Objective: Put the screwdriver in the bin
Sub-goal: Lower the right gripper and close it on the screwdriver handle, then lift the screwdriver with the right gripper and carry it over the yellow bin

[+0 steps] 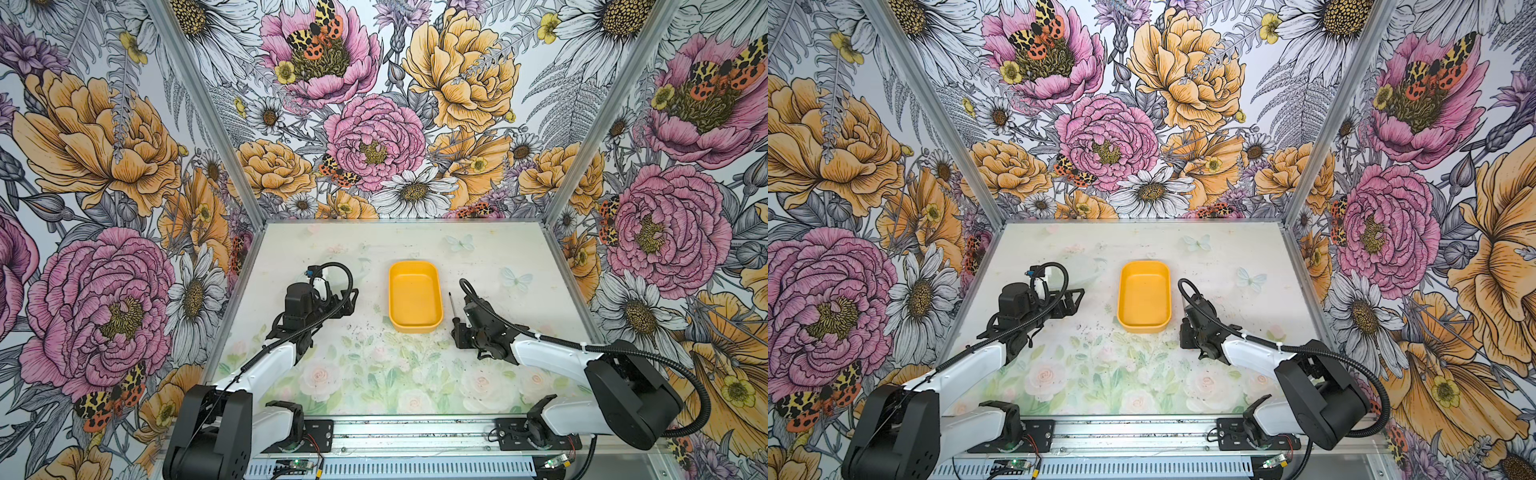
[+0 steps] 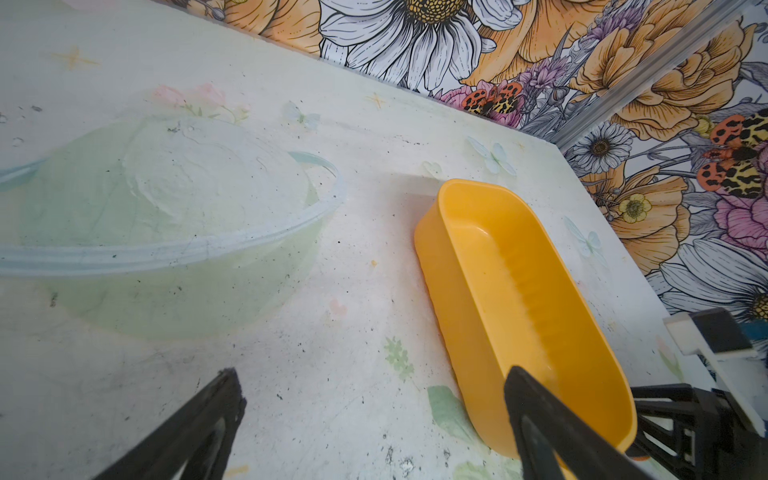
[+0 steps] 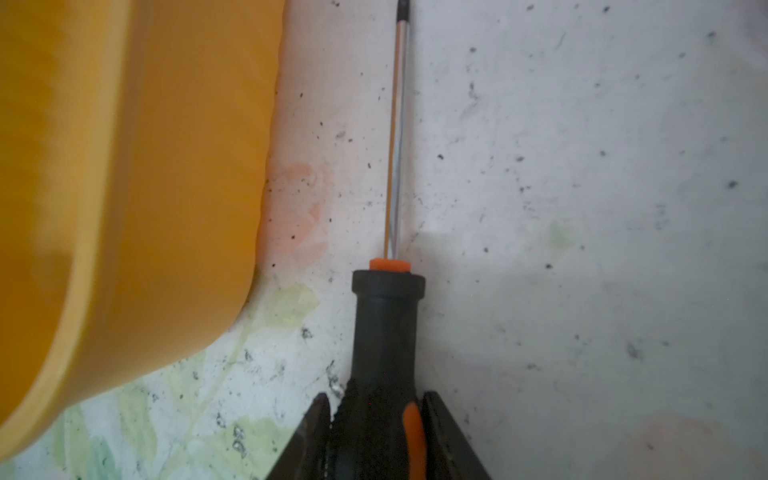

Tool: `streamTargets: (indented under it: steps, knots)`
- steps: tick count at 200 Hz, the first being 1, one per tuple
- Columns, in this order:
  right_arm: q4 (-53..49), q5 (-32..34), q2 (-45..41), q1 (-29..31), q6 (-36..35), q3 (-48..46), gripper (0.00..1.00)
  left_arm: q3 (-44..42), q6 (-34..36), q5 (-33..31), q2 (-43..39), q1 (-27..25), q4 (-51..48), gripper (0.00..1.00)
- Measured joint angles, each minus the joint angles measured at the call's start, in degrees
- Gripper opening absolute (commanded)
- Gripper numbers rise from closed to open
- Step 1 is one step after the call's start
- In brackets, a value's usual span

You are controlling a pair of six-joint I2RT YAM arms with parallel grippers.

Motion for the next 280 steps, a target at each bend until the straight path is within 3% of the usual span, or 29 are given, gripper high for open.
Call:
streamTargets:
  steps: [37,104,157,181,236,280]
  knots:
    - [-0.9,0.02,-0.09,0.04,0.37,0.31,0.0,0.0,0.0,-0.63,-0.13,0.0,-0.83,0.99]
    - [-3.39,-1.2,-6.58,-1.31,0.52,0.33,0.0,0.0,-0.24,-3.76,-3.74,0.0,-2.12,0.99]
    - [-3.45,-2.4,-17.66,-8.04,2.86,0.37,0.0,0.0,-0.24,-4.31,-5.44,0.13,-2.67,0.99]
    - [-3.89,-0.31,-19.98,-8.44,3.85,1.6,0.0,-0.07,-0.76,-4.42,-5.84,0.28,-2.47,0.99]
    - [-3.93,5.38,-16.74,-7.21,4.42,15.63,0.0,-1.77,-2.99,-4.48,-5.73,0.39,-0.31,0.99]
    - [-2.12,12.09,-6.51,-0.15,4.48,27.82,0.0,-2.36,-4.28,-4.46,-5.44,0.39,1.88,0.99]
